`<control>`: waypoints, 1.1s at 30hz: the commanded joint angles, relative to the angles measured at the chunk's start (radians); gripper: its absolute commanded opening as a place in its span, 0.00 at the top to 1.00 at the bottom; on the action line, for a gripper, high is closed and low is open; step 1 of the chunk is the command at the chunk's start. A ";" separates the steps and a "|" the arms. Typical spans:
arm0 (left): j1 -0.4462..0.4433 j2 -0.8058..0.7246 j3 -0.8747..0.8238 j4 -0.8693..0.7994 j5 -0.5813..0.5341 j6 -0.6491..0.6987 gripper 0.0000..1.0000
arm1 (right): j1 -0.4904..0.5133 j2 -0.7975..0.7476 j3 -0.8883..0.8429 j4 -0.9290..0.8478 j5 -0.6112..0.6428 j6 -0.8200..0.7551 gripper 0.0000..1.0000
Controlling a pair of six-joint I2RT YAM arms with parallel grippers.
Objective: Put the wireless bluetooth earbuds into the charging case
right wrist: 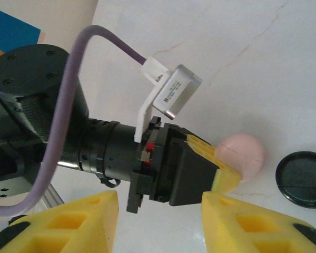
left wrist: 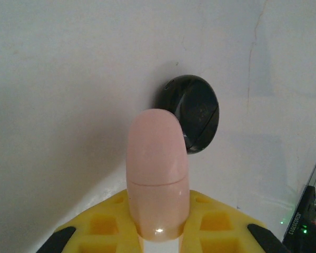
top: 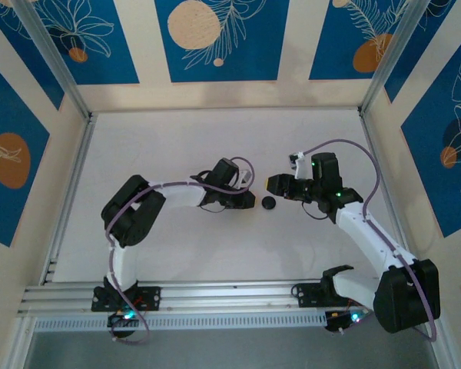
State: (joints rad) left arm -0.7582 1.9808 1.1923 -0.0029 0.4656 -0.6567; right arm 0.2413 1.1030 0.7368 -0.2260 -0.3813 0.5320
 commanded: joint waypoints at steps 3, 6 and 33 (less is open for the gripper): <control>0.012 0.023 0.029 -0.072 -0.002 -0.011 0.84 | -0.008 -0.028 -0.015 -0.019 -0.013 -0.009 0.55; 0.019 0.023 0.027 -0.086 -0.018 -0.014 0.79 | -0.008 -0.034 -0.015 -0.021 -0.012 -0.010 0.55; 0.312 -0.838 -0.436 -0.197 -0.825 0.344 0.00 | -0.153 0.025 -0.048 0.150 0.338 -0.310 0.01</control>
State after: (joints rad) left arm -0.4576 1.2377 0.8452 -0.2123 -0.1081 -0.4446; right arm 0.1108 1.1110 0.7284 -0.1715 -0.1612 0.3351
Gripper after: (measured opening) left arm 0.997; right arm 0.990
